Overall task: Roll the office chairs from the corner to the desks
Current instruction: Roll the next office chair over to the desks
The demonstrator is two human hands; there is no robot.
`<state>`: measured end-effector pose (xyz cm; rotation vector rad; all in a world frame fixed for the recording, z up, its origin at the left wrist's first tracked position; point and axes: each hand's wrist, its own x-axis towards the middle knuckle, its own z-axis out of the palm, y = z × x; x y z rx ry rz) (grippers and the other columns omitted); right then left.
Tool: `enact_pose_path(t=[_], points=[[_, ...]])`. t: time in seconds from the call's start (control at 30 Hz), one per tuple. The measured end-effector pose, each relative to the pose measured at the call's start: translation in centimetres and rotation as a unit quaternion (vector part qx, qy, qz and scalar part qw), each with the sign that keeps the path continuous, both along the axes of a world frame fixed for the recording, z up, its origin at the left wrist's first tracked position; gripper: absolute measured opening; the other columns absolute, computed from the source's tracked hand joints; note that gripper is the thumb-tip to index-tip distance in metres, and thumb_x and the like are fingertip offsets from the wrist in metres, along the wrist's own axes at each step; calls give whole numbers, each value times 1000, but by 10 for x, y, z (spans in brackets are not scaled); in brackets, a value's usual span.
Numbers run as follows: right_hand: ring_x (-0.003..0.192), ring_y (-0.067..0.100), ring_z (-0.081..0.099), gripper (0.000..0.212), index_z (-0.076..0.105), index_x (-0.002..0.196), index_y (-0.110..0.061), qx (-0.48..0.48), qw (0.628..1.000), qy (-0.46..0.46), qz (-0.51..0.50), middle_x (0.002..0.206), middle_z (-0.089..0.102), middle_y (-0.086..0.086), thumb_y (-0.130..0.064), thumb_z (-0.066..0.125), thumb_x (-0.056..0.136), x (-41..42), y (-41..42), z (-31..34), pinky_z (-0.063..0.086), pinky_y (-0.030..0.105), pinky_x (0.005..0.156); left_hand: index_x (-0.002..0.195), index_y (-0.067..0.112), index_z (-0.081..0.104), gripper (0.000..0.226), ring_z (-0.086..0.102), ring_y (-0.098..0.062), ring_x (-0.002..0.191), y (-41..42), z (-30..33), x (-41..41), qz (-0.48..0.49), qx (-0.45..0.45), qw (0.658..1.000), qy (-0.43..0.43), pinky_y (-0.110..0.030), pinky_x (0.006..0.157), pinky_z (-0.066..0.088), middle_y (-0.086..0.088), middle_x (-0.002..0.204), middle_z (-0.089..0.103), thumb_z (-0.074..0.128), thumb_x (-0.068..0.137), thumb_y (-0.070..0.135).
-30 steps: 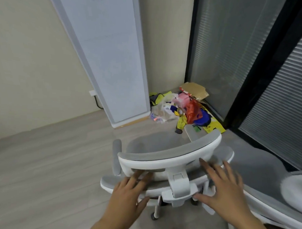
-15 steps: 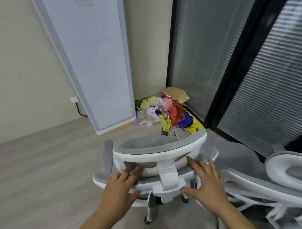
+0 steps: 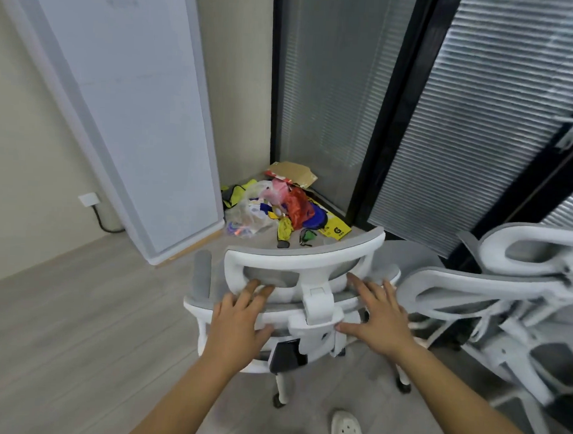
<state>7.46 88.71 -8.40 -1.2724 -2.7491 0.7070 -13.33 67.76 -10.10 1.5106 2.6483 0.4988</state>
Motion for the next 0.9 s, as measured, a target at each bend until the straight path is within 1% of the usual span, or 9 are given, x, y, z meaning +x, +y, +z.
enact_pose_path(t=[0.1,0.17,0.37,0.5,0.6,0.67,0.7,0.8,0.9], points=[[150,22,-10,103,4,147,-59,-15,999,-7,-27,161,15,-10,-72,68,68,-1,-27,4,16,60,113,147,41,30,75,42,-24,121,-10,5,-4,-8,-11,1000,0,-39,107,32,10,155,28,29,78,70],[150,22,-12,103,2,148,-57,-19,999,-13,-36,161,14,-10,-72,67,69,2,-43,5,17,60,113,147,40,31,77,41,-25,124,-18,6,-4,-14,-9,1000,-1,-39,108,32,8,155,29,28,77,72],[149,23,-16,101,-9,146,-57,1,998,-30,-49,163,8,-11,-77,58,73,22,-88,2,16,63,115,148,44,28,68,34,-21,126,-48,12,10,-20,5,999,-45,-34,111,29,15,157,22,54,87,61],[149,24,-20,102,-13,144,-60,-8,998,-39,-52,164,2,-9,-79,57,73,36,-112,7,15,65,115,147,43,30,69,38,-22,121,-69,12,20,-30,-3,998,-51,-35,110,32,13,157,24,52,85,66],[148,23,-22,102,-16,143,-60,-14,997,-46,-54,164,0,-9,-79,55,73,50,-131,8,15,66,115,147,46,28,70,43,-25,123,-85,9,34,-24,-22,999,-7,-47,112,26,13,157,24,34,83,75],[148,24,-23,101,-18,143,-59,-9,997,-51,-58,164,-1,-9,-80,53,74,57,-144,9,14,66,115,148,52,13,69,35,-22,133,-97,7,45,-3,-62,998,-4,-60,113,19,20,159,10,28,85,75],[148,25,-22,101,-18,143,-59,-4,997,-55,-60,164,-1,-9,-81,52,74,59,-151,8,13,66,115,147,54,7,68,29,-21,136,-102,5,48,6,-77,997,-17,-63,111,22,23,159,3,28,86,75],[148,25,-24,101,-18,145,-57,-10,996,-53,-69,164,0,-9,-81,50,74,69,-172,7,11,64,116,147,54,3,74,25,-21,136,-118,4,56,7,-84,995,-46,-62,106,32,24,159,-1,22,80,79],[147,25,-26,99,-18,145,-56,-14,996,-46,-80,164,-3,-10,-81,48,76,81,-194,6,12,64,115,148,52,7,72,28,-22,135,-132,10,65,-5,-97,995,-19,-65,109,24,22,160,1,25,83,77]])
